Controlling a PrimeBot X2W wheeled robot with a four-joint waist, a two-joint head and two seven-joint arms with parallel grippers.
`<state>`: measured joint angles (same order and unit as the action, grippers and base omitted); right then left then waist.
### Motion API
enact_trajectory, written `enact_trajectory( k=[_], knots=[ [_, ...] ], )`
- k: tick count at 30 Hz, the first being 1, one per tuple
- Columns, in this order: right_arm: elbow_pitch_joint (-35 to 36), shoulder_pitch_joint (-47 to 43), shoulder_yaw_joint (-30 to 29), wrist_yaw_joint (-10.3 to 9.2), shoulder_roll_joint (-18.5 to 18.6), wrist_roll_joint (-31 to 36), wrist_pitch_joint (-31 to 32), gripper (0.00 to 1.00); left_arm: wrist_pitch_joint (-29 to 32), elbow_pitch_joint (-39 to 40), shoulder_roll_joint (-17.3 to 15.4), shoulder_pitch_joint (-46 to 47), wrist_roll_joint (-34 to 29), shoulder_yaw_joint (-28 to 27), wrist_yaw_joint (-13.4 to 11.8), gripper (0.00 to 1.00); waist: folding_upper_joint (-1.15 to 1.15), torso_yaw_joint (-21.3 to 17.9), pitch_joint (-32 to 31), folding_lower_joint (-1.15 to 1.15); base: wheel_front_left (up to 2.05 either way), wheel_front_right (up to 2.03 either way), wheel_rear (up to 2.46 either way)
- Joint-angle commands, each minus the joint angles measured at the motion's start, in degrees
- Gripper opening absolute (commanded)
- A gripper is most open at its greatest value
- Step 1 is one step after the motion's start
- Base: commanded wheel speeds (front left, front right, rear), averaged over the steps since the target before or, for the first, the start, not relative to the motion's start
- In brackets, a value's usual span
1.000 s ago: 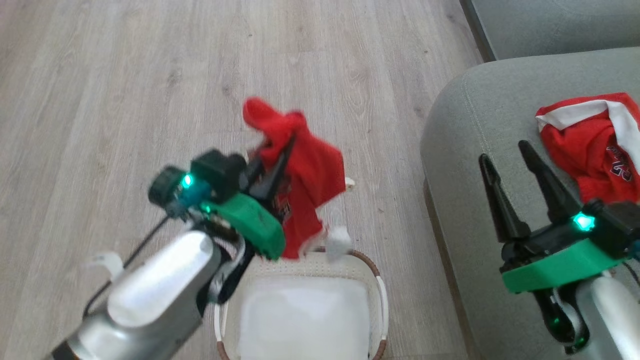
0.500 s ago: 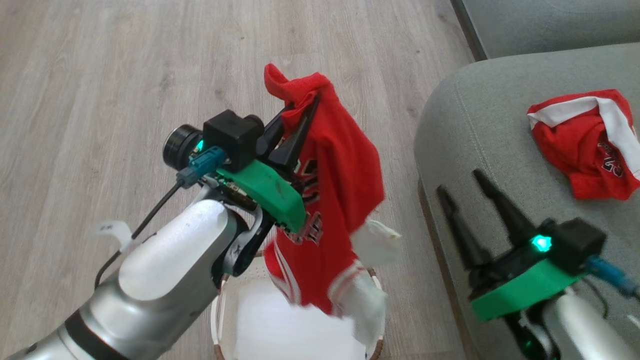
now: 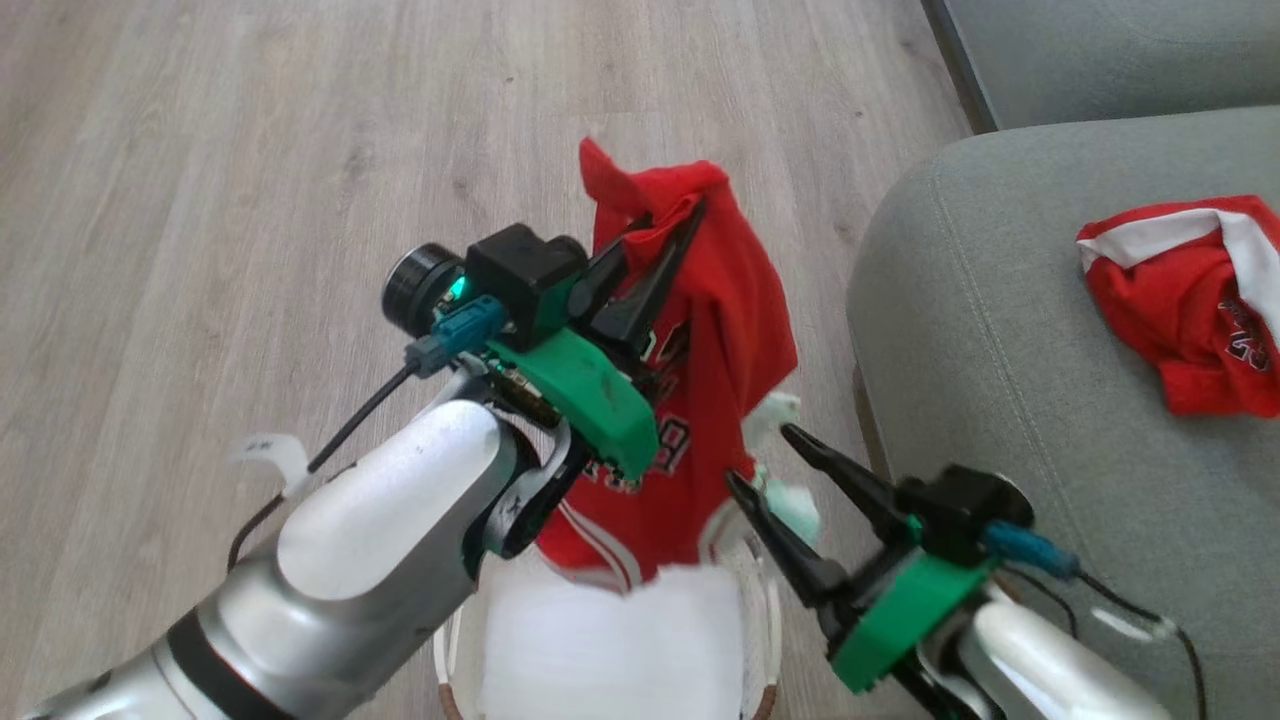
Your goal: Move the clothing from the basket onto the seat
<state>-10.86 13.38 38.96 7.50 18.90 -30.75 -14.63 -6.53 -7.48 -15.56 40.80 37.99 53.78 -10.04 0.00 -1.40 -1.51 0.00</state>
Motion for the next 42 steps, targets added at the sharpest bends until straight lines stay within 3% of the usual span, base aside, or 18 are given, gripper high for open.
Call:
enact_trajectory(
  k=[1,11,28,29,30,42],
  knots=[
    [0.7,3.2,1.1,-0.01,-0.3,0.0,-0.4,1.0,0.1,2.1,-0.4,4.7,-0.2,-2.3,0.0,0.0,0.0,0.1,0.0,0.0,0.0,0.0,0.0],
    [-8.8,11.8,3.7,-0.01,-3.0,-1.6,-0.4,1.0,1.0,2.7,0.9,5.7,0.2,-1.2,0.9,0.0,0.0,1.8,0.5,0.0,0.0,0.0,0.0],
    [-19.9,17.5,4.9,-0.01,-5.9,-4.7,-0.4,1.0,2.1,3.6,3.2,5.5,1.0,1.7,1.9,0.0,0.0,3.6,0.6,0.0,0.0,0.0,0.0],
    [-20.1,17.6,5.0,-0.01,-6.1,-4.8,-0.4,0.82,2.1,3.6,3.3,5.5,1.0,1.8,1.9,0.0,0.0,3.6,0.6,0.0,0.0,0.0,0.0],
    [-20.2,17.7,5.1,-0.01,-6.2,-4.8,-0.4,0.0,2.1,3.6,3.3,5.5,1.0,1.8,1.9,0.0,0.0,3.5,0.6,0.0,0.0,0.0,0.0],
    [-19.5,16.2,1.1,-0.01,-4.9,-5.6,-0.4,0.0,1.2,2.4,1.7,4.9,1.4,0.9,1.2,0.0,0.0,2.5,0.6,0.0,0.0,0.0,0.0]
  ],
)
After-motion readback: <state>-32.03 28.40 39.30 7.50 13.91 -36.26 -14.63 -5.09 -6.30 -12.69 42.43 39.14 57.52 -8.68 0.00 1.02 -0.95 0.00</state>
